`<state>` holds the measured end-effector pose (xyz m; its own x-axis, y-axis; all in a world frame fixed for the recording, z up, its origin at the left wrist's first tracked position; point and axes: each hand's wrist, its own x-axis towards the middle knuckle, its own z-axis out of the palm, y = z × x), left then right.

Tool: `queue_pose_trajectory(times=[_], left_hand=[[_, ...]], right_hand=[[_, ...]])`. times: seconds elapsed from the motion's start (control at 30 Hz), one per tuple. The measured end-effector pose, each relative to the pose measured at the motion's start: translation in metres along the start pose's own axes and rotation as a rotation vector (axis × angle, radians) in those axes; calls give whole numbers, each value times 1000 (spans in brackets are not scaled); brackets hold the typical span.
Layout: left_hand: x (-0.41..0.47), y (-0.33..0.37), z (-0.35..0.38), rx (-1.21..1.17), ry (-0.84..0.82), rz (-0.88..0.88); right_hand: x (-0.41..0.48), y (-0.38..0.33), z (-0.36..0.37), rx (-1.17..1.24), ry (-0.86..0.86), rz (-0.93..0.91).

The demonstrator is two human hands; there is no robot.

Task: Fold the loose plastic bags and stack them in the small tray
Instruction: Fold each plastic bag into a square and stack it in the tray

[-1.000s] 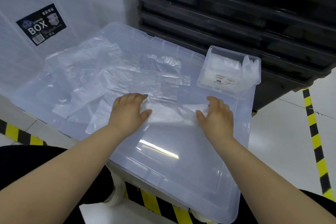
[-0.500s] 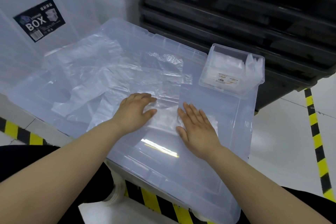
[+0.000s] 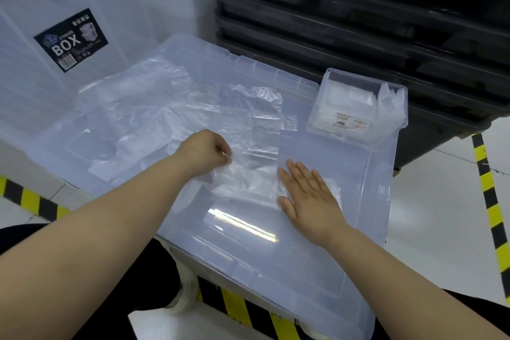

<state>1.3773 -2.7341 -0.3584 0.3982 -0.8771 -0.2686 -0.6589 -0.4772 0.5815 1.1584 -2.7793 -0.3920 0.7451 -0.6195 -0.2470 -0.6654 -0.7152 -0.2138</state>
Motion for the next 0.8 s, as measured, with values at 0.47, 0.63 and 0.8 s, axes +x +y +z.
queue_pose_trajectory(times=[0.47, 0.63, 0.8], left_hand=[[-29, -39, -68, 609, -287, 143], [-32, -47, -58, 212, 33, 78], [-46, -12, -30, 22, 146, 282]], right_hand=[[-4, 0, -5, -41, -21, 12], [-5, 1, -4, -38, -10, 17], [-5, 0, -6, -19, -13, 17]])
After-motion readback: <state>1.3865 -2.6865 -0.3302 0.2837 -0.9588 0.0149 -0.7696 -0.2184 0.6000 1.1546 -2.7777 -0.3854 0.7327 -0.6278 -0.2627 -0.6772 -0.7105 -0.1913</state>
